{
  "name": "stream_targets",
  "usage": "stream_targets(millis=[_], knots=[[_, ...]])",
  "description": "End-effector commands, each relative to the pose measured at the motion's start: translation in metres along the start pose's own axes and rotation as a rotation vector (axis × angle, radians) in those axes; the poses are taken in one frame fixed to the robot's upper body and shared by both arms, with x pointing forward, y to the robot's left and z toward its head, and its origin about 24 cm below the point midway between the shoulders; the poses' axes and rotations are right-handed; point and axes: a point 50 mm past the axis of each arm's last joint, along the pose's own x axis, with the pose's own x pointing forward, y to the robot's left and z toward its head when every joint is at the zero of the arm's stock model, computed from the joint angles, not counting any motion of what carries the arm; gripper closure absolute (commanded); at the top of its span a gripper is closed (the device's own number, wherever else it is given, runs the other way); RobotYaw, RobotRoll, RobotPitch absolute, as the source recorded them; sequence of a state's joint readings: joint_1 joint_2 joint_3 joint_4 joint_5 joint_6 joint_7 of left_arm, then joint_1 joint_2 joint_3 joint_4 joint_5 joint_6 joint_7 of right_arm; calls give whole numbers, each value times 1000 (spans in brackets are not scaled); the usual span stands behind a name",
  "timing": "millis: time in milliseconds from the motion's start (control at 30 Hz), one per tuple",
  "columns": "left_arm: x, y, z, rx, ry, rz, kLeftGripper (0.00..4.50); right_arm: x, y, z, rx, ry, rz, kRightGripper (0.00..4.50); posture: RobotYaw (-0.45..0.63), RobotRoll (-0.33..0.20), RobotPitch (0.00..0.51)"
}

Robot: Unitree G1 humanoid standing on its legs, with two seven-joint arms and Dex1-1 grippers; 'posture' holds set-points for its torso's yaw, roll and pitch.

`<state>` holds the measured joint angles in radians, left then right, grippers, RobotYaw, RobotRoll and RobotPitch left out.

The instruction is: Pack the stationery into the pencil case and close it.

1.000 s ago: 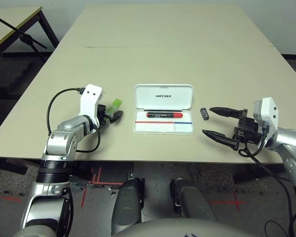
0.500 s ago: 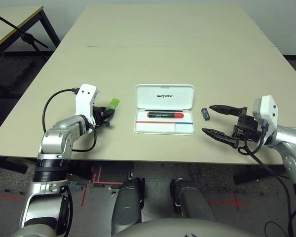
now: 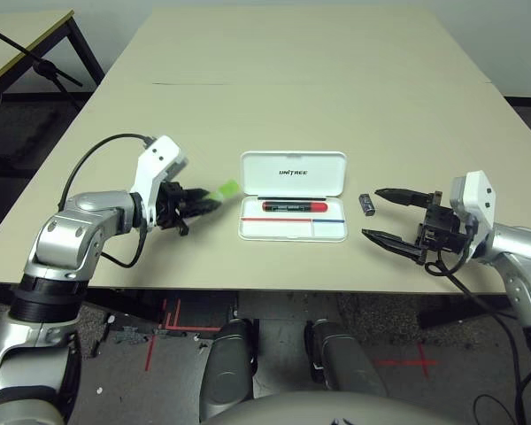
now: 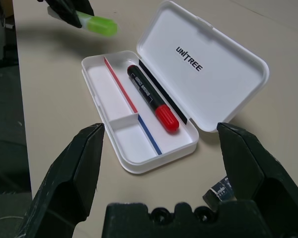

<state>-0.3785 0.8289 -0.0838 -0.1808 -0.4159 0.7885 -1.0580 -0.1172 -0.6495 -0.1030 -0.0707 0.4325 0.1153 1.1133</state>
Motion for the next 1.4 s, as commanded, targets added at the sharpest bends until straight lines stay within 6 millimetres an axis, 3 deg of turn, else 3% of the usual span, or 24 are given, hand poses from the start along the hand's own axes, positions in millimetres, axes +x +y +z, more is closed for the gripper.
stream_targets(millis=[33,433,800,1233,1400], knots=[[7,-9,6,97,24,-99,3390,-2,1,-3,-4,17,16,0,-69,0,99],[42,-5,28,332,64,-198,3390,-5,5,-5,-2,50,45,0,-89,0,107],[78,-13,42,442,64,-290,3390,-5,6,-6,-4,50,35,0,-109,0,111],[88,-8,39,464,46,-262,3390,-3,8,-7,-2,47,27,0,-116,0,116],[85,-10,44,452,11,-258,1570,0,7,-8,-3,43,26,0,-108,0,120]])
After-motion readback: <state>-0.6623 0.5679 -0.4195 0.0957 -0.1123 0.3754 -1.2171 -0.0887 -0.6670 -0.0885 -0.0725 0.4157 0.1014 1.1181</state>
